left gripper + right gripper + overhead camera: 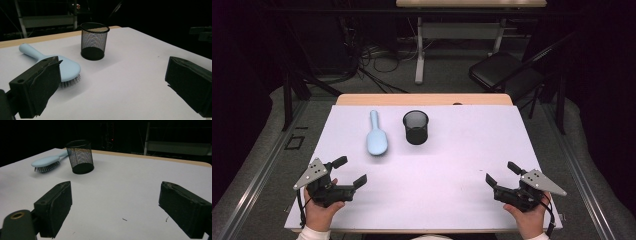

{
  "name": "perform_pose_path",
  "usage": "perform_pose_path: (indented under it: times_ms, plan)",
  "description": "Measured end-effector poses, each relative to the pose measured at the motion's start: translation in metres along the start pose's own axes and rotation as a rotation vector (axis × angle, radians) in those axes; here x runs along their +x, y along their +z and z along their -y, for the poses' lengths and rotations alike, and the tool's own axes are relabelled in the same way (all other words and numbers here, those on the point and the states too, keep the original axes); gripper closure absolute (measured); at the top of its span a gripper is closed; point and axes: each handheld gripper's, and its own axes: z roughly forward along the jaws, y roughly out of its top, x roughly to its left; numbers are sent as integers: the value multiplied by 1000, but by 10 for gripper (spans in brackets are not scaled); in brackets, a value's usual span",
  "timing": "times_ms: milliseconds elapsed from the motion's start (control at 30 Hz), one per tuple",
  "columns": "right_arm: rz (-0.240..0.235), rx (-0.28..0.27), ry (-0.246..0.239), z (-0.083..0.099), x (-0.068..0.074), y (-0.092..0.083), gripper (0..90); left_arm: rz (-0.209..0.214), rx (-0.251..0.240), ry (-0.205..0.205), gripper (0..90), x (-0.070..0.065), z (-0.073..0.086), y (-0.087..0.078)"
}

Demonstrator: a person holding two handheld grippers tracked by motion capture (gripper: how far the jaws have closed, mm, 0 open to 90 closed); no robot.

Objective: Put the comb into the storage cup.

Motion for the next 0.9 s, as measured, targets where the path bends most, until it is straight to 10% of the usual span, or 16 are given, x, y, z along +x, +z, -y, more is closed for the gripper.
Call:
perform_pose_path:
  times_ms: [900]
  plan:
    - [2,12,1,1,2,1,140,-96,86,-115,356,13,-16,20]
